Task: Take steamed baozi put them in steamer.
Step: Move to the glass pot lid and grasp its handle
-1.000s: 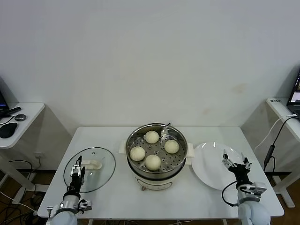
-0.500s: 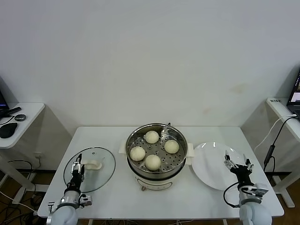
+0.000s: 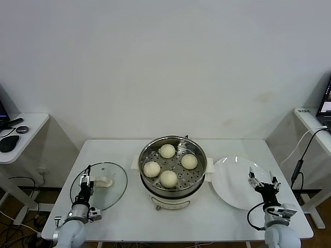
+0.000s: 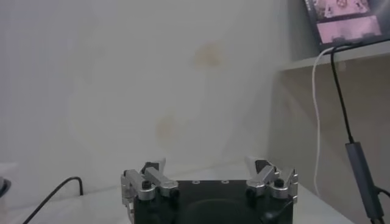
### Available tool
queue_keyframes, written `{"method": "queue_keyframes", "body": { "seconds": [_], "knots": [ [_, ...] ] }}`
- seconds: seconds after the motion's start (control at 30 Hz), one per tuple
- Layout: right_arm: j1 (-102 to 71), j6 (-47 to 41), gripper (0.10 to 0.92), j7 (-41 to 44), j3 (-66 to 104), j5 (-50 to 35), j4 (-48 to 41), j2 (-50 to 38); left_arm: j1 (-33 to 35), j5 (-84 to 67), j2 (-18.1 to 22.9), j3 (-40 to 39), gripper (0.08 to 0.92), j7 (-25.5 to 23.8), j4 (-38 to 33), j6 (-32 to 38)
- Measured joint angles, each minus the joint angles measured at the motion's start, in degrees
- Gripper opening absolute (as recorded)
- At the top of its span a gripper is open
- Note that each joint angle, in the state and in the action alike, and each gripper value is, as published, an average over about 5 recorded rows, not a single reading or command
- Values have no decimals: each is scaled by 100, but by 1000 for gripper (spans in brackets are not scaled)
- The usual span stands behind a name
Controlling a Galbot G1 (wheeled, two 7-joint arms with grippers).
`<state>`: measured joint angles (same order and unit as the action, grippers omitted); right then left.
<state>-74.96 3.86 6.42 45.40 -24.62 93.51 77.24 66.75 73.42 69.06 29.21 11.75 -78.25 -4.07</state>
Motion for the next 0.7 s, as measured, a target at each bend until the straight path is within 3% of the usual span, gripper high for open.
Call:
{"method": "queue_keyframes", "body": {
  "seconds": [0.53, 0.7],
  "knots": [
    [-44, 35, 823, -2, 6, 28, -18, 17, -334, -123, -25, 11, 822, 85, 449, 158],
    [-50, 39, 823, -2, 1, 40, -21, 25, -368, -193, -40, 4, 754, 96, 536, 275]
  ]
}}
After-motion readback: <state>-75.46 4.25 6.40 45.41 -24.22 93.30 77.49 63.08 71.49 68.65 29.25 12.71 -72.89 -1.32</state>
